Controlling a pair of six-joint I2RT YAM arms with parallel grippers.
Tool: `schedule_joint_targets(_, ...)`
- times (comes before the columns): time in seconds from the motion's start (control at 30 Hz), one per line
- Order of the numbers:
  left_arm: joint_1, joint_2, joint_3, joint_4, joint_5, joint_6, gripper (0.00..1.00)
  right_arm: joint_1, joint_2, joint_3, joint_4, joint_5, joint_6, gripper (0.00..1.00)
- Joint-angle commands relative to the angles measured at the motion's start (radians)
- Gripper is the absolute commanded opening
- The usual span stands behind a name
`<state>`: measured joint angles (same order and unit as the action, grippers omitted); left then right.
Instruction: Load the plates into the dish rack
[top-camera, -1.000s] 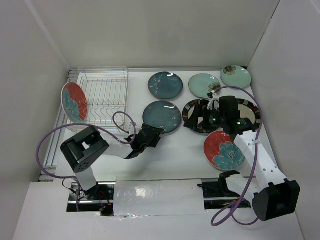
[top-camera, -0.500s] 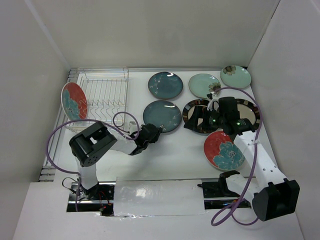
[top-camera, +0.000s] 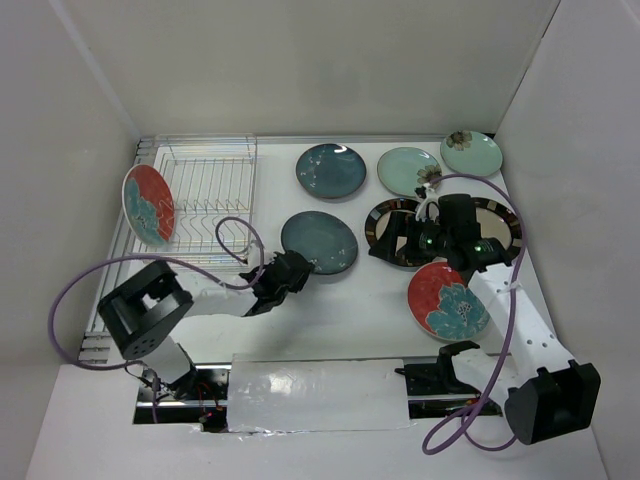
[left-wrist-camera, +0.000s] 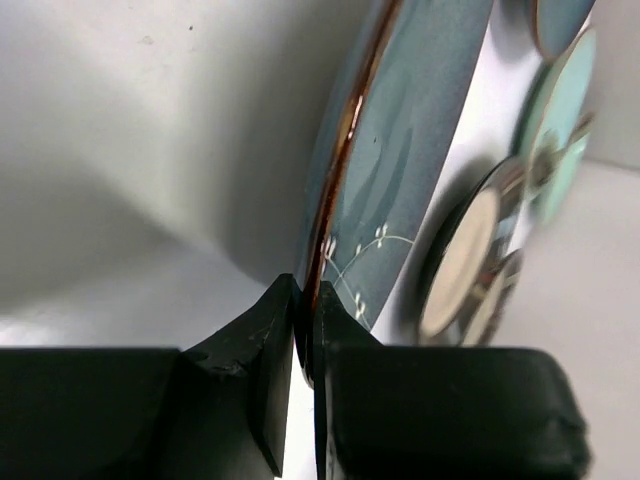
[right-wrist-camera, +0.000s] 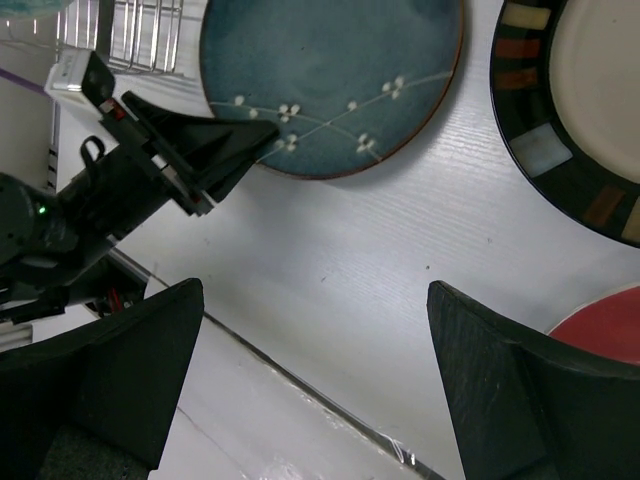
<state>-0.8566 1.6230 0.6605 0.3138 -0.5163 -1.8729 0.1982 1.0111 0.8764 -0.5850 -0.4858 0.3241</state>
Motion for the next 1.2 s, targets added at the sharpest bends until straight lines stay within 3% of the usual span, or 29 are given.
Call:
schedule_joint_targets(0.0,-0.024,-0.145,0.069,-0.128,-0.083,0.194,0.0,0.003,-0.037,0.041,0.001,0.012,-0.014,0.99)
schedule_joint_targets(0.2,-0.024,-0.291,0.287,-0.412,-0.128,0.44,0.0,0.003,-0.065,0.07,-0.019,0.046,-0.033,0.99)
schedule_joint_targets(0.43,0.05,-0.397,0.559,-0.637,-0.162,0.922,0.0,0.003,-0.074,0.081,-0.038,0.067,-0.042,0.99)
schedule_joint_targets(0.63,0.247,-0.526,0.636,-0.596,-0.182,1.308,0.0,0.003,-0.074,0.09,-0.038,0.076,-0.051,0.99)
schedule_joint_targets(0.73,0.382,-0.561,0.669,-0.535,-0.205,1.597,0.0,0.003,-0.063,0.09,-0.038,0.076,-0.051,0.99)
schedule_joint_targets(0.97,0.525,-0.601,0.599,-0.314,-0.298,2.013,0.0,0.003,-0.034,0.061,-0.029,0.076,-0.06,0.99)
schedule_joint_targets(1.03,0.569,-0.601,0.542,-0.199,-0.321,2.086,0.0,0.003,-0.025,0.052,-0.029,0.076,-0.06,0.99)
schedule_joint_targets(1.17,0.649,-0.578,0.499,-0.151,-0.292,2.144,0.0,0.012,-0.016,0.042,-0.029,0.076,-0.069,0.99)
